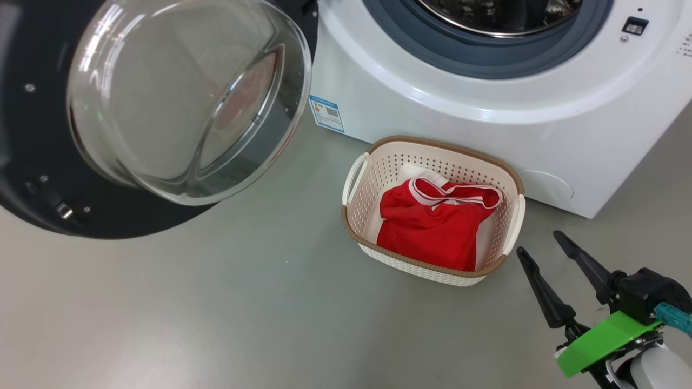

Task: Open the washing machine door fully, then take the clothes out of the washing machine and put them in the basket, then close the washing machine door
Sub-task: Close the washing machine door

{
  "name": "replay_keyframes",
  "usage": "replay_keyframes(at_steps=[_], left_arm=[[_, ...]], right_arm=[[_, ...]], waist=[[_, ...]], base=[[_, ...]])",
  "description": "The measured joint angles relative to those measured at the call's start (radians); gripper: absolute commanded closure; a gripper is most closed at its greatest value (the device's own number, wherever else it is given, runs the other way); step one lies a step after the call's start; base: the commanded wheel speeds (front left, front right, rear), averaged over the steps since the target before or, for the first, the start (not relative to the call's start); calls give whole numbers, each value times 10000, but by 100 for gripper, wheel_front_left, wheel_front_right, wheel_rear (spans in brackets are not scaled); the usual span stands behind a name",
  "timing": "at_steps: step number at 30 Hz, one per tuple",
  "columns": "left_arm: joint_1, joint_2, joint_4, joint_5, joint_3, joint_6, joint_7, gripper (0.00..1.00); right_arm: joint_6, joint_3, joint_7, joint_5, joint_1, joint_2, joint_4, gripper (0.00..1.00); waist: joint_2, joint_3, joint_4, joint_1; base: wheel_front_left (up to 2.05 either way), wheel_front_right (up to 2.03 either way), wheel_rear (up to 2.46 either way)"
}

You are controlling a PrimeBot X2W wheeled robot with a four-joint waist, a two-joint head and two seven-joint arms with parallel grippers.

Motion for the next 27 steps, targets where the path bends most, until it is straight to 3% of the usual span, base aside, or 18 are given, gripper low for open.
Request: replay_keyframes(at_steps=[4, 14, 27], left_arm=[[-304, 184, 414, -280, -25, 0, 972, 100], [-363, 366, 665, -755, 88, 0, 1923, 100], [-74, 347, -196, -1221, 113, 0, 2842, 100]], right_arm=[[0, 86, 0, 0, -198, -79, -38, 0], [0, 148, 0, 0, -374, -215, -48, 0], [0, 150, 0, 0, -394, -268, -48, 0]], waist=[[0, 141, -105, 0], [0, 443, -325, 0], [0, 466, -349, 0]], base=[[0, 0, 0], [0, 0, 0], [0, 0, 0]])
